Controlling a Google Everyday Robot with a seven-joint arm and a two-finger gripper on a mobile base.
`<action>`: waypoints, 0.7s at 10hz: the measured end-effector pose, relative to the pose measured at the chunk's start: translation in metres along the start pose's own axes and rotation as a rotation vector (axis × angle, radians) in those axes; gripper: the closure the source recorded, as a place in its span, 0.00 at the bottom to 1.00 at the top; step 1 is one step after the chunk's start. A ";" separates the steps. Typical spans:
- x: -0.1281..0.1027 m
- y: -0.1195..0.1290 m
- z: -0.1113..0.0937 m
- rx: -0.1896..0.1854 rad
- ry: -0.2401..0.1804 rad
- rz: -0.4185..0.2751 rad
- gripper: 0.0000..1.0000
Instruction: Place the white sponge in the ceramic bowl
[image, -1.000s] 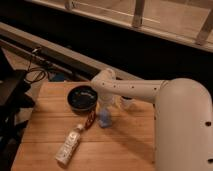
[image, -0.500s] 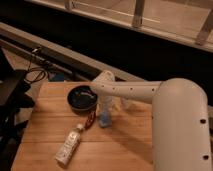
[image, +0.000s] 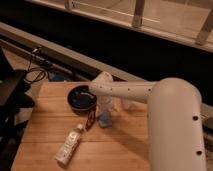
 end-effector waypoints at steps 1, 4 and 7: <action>0.000 0.001 0.002 0.005 0.006 0.004 0.20; -0.001 0.003 0.005 0.014 0.019 0.014 0.20; -0.001 0.004 0.007 0.024 0.030 0.021 0.35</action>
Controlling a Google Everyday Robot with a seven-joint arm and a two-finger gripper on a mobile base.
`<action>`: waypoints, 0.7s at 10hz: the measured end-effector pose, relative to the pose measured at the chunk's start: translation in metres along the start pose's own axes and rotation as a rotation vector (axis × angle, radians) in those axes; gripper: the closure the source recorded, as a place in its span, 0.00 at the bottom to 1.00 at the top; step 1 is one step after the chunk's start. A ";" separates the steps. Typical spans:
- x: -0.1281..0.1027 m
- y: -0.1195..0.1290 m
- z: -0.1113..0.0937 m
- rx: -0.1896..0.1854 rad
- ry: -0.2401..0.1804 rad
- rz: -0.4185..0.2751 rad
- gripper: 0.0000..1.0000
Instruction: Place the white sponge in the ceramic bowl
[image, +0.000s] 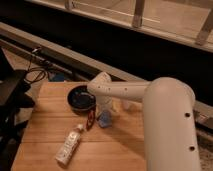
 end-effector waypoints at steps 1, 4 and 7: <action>0.000 0.001 0.000 -0.001 0.005 0.003 0.40; -0.001 0.003 0.000 0.006 0.009 0.004 0.51; -0.001 0.003 -0.001 0.007 0.009 0.004 0.82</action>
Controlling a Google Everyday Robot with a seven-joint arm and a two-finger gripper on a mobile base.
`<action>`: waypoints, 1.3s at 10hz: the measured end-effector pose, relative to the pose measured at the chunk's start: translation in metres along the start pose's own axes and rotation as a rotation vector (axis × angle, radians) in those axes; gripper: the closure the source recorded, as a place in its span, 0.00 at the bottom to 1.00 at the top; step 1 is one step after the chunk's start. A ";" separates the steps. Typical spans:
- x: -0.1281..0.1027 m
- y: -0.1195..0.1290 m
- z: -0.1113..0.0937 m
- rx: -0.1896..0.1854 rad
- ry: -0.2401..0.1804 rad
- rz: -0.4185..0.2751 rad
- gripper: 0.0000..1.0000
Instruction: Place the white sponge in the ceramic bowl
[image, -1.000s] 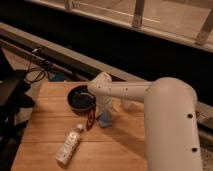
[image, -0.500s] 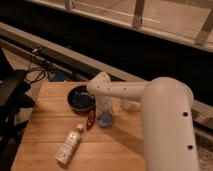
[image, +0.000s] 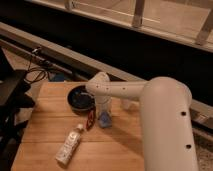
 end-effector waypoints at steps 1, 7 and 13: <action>0.000 0.000 0.000 0.001 0.000 0.000 0.92; -0.002 -0.006 -0.005 0.007 -0.010 0.005 0.98; -0.009 -0.008 -0.050 0.000 -0.054 -0.010 0.98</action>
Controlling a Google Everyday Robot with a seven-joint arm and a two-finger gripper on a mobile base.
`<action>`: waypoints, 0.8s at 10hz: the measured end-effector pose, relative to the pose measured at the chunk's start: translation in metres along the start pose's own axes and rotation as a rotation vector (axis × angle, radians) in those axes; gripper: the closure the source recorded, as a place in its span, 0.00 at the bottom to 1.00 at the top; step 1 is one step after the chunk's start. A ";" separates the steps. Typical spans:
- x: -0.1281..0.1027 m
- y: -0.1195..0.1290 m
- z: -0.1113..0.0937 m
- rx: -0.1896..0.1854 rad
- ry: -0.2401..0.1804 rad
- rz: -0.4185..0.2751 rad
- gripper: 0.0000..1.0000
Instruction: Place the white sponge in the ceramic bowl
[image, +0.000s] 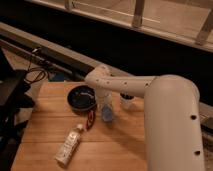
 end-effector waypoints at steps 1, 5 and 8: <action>-0.005 0.002 -0.006 -0.005 -0.016 -0.012 0.98; -0.026 0.011 -0.061 -0.031 -0.080 -0.064 0.98; -0.044 0.042 -0.078 -0.020 -0.106 -0.101 0.98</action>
